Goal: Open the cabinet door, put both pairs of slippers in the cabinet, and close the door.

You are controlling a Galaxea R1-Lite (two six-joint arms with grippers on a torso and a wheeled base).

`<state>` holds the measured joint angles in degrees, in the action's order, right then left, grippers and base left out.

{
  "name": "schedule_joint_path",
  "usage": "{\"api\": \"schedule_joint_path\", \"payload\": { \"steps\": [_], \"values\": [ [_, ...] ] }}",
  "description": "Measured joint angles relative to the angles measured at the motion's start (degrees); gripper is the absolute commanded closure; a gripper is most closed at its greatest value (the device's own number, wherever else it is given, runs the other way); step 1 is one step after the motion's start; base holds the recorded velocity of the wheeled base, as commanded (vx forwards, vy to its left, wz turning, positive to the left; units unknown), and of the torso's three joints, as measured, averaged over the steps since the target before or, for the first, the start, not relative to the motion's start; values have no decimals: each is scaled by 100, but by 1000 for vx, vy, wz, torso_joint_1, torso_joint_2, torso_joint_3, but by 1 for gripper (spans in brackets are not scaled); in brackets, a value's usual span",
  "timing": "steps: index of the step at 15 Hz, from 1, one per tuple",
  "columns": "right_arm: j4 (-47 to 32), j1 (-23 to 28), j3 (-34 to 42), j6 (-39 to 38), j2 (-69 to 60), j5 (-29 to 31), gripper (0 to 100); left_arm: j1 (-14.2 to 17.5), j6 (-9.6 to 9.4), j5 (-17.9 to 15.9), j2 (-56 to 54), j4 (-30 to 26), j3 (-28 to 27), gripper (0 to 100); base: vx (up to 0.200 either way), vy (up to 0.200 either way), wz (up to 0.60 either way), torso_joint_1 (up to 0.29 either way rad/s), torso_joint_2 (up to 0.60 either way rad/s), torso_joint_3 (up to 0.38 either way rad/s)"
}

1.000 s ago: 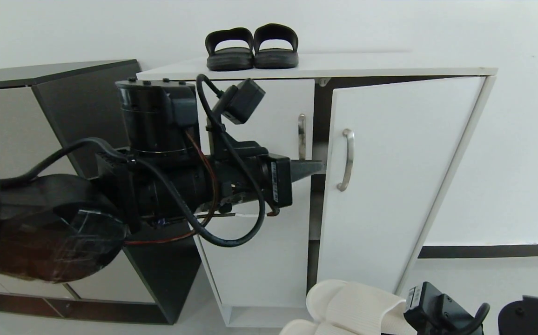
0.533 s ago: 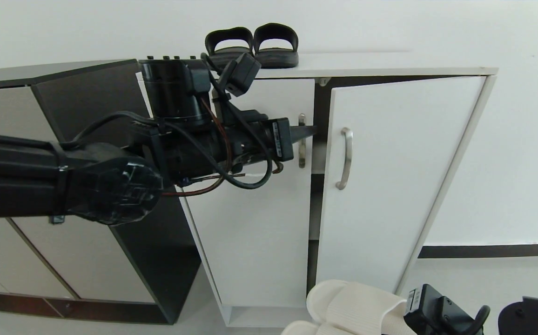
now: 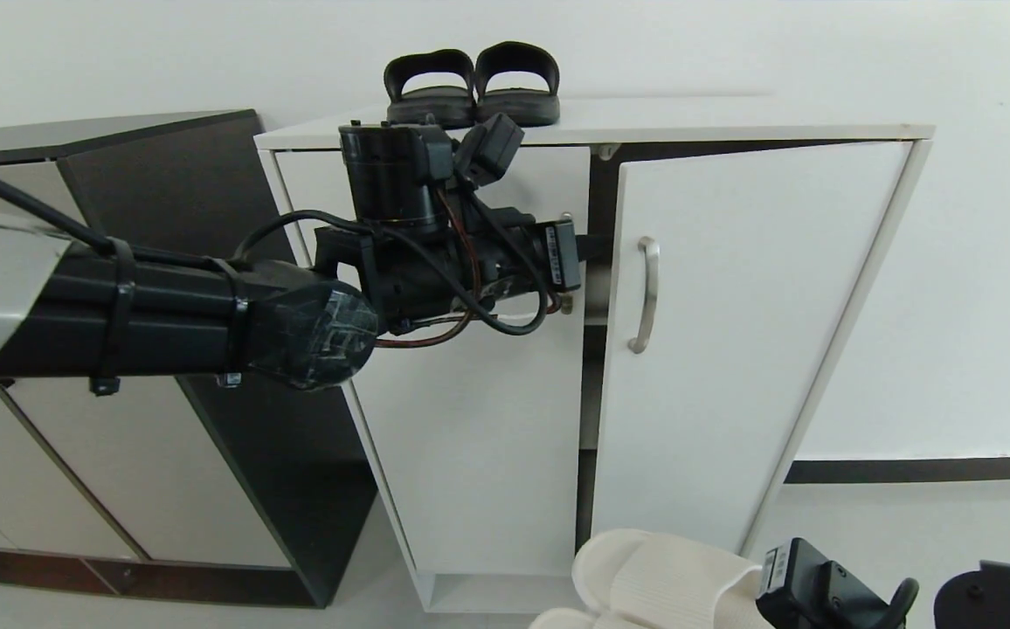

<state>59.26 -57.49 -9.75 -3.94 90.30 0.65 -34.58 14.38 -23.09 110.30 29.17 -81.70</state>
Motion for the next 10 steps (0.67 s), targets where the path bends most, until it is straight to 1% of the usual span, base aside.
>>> {"api": "schedule_joint_path", "payload": {
  "steps": [1, 2, 3, 5, 6, 7, 8, 10],
  "values": [
    [-4, -45, 30, -2, 5, 0, 100, -55, -7, 155, -2, -2, 15, 100, -200, 0, 0, 12, -2, 2],
    [-6, -89, 46, 0, 6, -11, 100, -210, -13, 388, -32, 2, 41, 100, -200, 0, 0, -2, 2, 2],
    [0, -113, 55, 0, 11, -13, 100, -408, -21, 495, -84, 9, 87, 100, -200, 0, 0, 2, 2, 7],
    [13, -151, 66, 0, 17, -11, 100, -869, -76, 577, -254, 0, 229, 100, -200, 0, 0, 2, 0, 2],
    [11, -174, 78, -2, 13, -7, 100, -984, -90, 585, -338, 0, 293, 100, -200, 0, 0, -2, -7, 2],
    [35, -190, 72, 0, 11, 6, 100, -1017, -98, 594, -410, 5, 343, 100, 0, 0, 0, 0, 0, 0],
    [33, -190, 63, -5, 11, 15, 100, -981, -112, 612, -471, 20, 404, 100, 0, 0, 0, 0, 0, 0],
    [24, -66, -77, -52, 30, 110, 100, -780, -267, 747, -667, 41, 657, 100, 0, 0, 0, 0, 0, 0]
  ]
}}
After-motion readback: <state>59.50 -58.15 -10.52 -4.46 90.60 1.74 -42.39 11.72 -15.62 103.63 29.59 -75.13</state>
